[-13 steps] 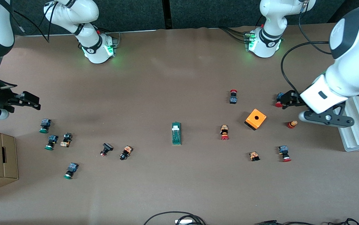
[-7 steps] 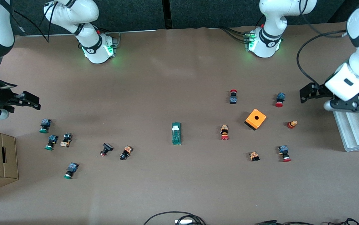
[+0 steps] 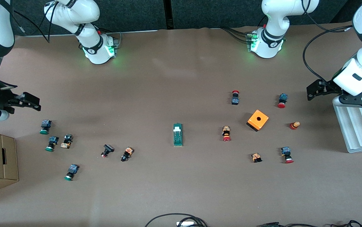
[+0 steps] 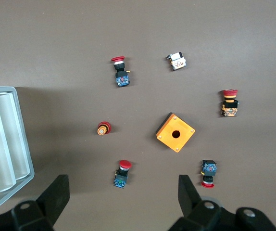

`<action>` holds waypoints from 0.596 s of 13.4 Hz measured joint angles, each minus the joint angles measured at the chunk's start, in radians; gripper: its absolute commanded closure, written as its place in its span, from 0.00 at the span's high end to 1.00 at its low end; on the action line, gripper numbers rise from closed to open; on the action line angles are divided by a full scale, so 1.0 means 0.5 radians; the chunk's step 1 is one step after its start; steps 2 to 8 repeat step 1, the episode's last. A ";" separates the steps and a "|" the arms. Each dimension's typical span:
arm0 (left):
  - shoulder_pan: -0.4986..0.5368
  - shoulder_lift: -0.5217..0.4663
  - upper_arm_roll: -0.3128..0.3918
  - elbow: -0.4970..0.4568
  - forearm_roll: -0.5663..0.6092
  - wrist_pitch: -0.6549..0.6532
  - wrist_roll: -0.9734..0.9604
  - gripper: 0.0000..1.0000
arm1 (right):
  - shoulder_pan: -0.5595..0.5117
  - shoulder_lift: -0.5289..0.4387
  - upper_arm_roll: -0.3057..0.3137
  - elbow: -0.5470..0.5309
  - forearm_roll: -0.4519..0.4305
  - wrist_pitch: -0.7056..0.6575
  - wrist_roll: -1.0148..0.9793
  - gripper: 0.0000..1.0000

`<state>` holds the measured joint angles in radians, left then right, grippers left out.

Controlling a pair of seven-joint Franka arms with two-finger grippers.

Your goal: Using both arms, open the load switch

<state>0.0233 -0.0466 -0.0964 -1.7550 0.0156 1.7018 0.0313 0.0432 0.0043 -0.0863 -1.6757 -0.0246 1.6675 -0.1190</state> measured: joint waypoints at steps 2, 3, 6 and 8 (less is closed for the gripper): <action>0.012 0.000 -0.020 0.000 0.000 0.000 0.000 1.00 | 0.000 0.000 0.000 0.000 0.000 0.000 0.000 1.00; 0.012 0.000 -0.020 0.000 0.000 0.000 0.000 1.00 | 0.000 0.000 0.000 0.000 0.000 0.000 0.000 1.00; 0.012 0.000 -0.020 0.000 0.000 0.000 0.000 1.00 | 0.000 0.000 0.000 0.000 0.000 0.000 0.000 1.00; 0.012 0.000 -0.020 0.000 0.000 0.000 0.000 1.00 | 0.000 0.000 0.000 0.000 0.000 0.000 0.000 1.00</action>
